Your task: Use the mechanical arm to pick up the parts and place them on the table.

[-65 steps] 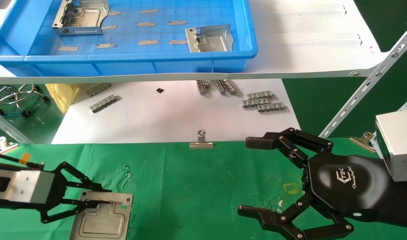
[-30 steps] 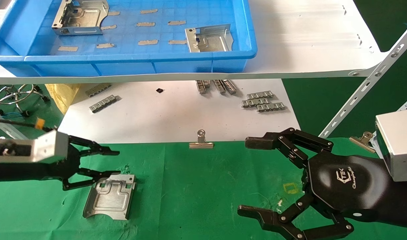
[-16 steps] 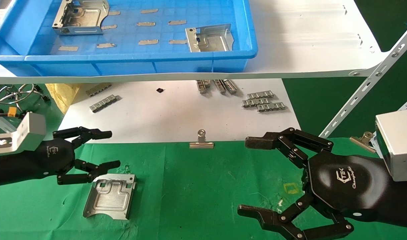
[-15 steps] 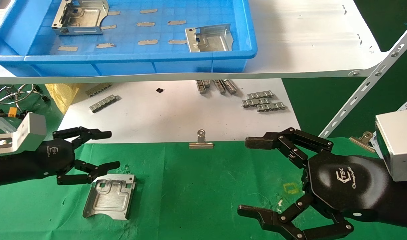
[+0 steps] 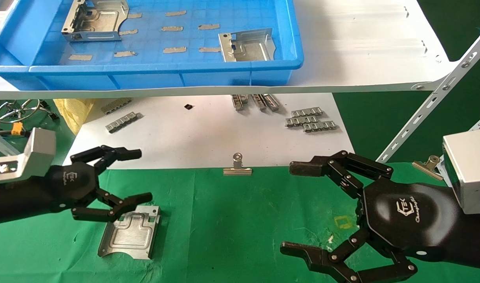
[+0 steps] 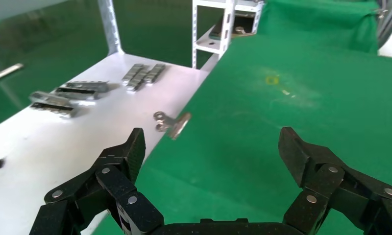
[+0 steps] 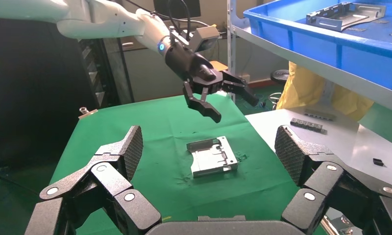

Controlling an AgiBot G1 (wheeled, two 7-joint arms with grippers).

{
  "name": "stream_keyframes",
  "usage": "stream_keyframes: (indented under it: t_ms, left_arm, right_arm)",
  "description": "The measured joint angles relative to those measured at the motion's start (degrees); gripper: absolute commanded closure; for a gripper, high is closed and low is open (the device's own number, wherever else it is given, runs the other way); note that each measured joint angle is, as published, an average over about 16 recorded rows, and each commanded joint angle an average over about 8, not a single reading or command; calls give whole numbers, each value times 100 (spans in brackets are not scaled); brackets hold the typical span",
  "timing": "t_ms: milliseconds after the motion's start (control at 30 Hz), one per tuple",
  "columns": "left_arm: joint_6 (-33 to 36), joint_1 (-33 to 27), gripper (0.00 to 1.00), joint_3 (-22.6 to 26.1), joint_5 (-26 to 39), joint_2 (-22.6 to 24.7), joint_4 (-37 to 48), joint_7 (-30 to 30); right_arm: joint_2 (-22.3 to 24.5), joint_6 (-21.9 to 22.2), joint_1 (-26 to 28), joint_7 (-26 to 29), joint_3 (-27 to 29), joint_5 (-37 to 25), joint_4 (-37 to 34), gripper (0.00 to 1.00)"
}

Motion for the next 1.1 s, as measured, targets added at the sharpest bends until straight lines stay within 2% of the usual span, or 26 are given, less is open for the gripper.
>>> stream_keyframes:
  t_ms: [1100]
  left_arm:
    - [-317, 1591, 0, -2234, 109, -431, -3259, -1891]
  right_arm:
    - [0, 0, 0, 0, -1, 0, 0, 0]
